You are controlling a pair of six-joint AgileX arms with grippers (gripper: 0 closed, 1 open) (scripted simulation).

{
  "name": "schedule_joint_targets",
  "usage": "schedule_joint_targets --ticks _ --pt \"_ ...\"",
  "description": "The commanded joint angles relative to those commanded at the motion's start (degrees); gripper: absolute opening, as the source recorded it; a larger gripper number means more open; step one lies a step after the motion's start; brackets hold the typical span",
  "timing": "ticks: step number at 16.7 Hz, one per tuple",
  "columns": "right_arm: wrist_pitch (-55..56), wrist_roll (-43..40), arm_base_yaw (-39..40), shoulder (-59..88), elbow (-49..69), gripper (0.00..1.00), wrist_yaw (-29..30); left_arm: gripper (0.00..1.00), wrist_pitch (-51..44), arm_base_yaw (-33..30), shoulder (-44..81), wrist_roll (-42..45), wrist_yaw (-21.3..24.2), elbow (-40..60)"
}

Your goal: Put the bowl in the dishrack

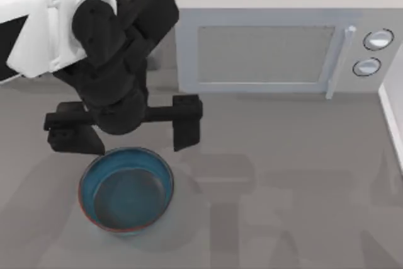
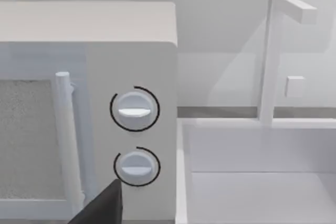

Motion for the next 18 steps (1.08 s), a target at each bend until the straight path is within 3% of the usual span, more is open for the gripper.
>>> schedule_joint_targets --ticks 5,12,18 --pt "0.00 0.00 0.00 0.00 0.00 1.00 0.00 1.00 -7.95 -5.08 12.03 -4.96 0.12 11.37" --pt "0.00 0.00 0.00 0.00 0.00 1.00 0.00 1.00 -8.29 -5.26 13.00 -5.30 0.14 12.06" --pt "0.00 0.00 0.00 0.00 0.00 1.00 0.00 1.00 4.40 -5.30 16.56 -5.13 0.15 3.41"
